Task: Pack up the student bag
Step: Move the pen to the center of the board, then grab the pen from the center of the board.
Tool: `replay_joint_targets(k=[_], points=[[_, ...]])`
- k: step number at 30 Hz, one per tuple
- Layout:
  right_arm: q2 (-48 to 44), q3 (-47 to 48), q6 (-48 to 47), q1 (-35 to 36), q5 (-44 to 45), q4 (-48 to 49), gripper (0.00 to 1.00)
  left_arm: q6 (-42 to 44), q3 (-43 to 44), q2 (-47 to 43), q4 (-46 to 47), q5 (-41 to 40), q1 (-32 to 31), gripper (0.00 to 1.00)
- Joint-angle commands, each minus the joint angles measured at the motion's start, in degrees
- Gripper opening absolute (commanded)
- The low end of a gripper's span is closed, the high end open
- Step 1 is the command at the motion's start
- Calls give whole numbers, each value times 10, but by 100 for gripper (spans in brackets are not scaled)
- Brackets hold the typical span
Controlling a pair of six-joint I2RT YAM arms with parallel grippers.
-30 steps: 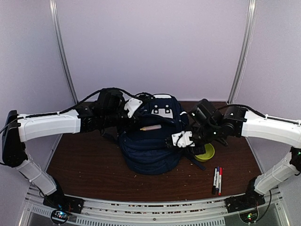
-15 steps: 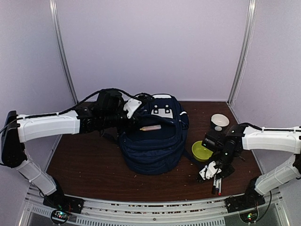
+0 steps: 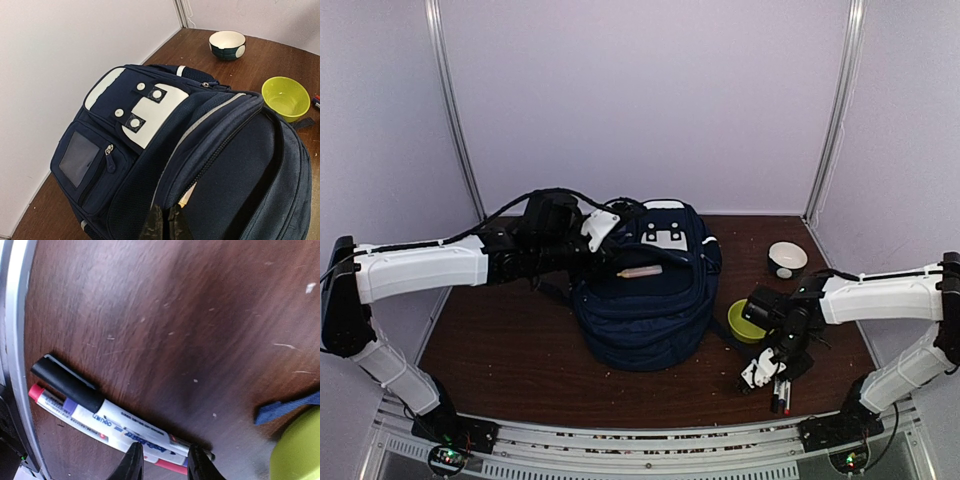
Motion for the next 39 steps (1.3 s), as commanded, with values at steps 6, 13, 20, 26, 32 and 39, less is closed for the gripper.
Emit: replay_joint_targets(k=[6, 13, 20, 26, 32, 39], points=[[3, -32, -7, -1, 30, 48, 31, -3, 2, -25, 42, -26, 12, 0], [34, -14, 14, -1, 3, 63, 28, -6, 0, -27, 40, -24, 13, 0], [80, 38, 61, 9, -73, 50, 26, -6, 2, -28, 38, -23, 12, 0], [128, 87, 107, 39, -114, 56, 17, -3, 3, -28, 37, -24, 13, 0], [134, 160, 138, 60, -156, 20, 10, 1, 10, -28, 29, -25, 13, 0], [125, 322, 153, 62, -182, -67, 8, 2, 16, -26, 27, -25, 15, 0]])
